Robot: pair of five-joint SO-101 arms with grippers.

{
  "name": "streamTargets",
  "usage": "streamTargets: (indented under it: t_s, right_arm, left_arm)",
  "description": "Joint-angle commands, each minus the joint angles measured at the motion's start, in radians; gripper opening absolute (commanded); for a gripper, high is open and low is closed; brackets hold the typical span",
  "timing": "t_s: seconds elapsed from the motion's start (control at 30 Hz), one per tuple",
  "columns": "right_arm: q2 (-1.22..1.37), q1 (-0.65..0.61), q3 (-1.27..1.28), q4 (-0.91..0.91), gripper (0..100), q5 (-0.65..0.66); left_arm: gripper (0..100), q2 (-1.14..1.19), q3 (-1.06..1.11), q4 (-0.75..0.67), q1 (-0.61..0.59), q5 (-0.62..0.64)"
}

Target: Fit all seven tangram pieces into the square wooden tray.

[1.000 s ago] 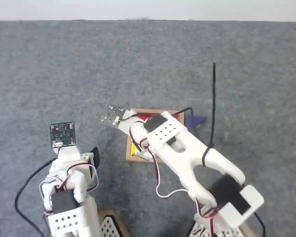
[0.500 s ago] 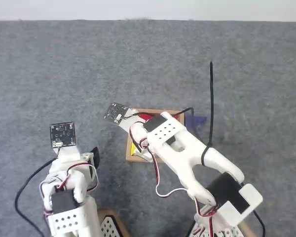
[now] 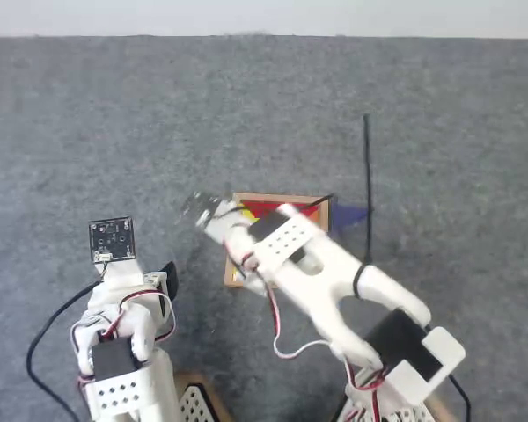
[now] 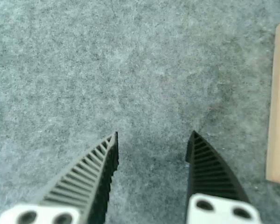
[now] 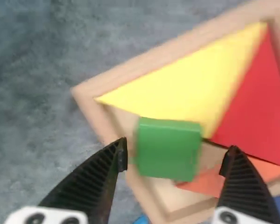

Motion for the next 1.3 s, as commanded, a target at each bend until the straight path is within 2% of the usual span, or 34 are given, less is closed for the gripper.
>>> streamTargets:
  t_s: [0.0, 0.13, 0.43, 0.57, 0.77, 0.9, 1.13, 1.27]
  right_arm:
    - [-0.007, -0.087, -0.049, 0.061, 31.4, -0.011]
    - [-0.007, -0.084, -0.054, 0.059, 31.4, -0.087]
    - [-0.019, 0.007, -0.097, 0.070, 31.4, -0.095]
    - [-0.064, 0.038, -0.101, 0.070, 31.4, -0.141]
    - [-0.110, 0.206, -0.098, 0.067, 31.4, -0.221]
    - [-0.081, 0.312, -0.097, 0.039, 31.4, -0.226]
    - [0.030, 0.223, -0.103, -0.039, 31.4, -0.226]
    - [0.076, 0.225, -0.103, -0.048, 31.4, -0.224]
  left_arm:
    - [23, -0.018, -0.010, 0.005, -0.005, -0.005]
    - [23, -0.018, -0.010, 0.005, -0.005, -0.005]
    - [23, -0.018, -0.010, 0.005, -0.005, -0.005]
    - [23, -0.018, -0.010, 0.005, -0.005, -0.005]
    - [23, -0.018, -0.010, 0.005, -0.005, -0.005]
    - [23, -0.018, -0.010, 0.005, -0.005, -0.005]
    - [23, -0.018, -0.010, 0.005, -0.005, -0.005]
    - [23, -0.018, -0.010, 0.005, -0.005, -0.005]
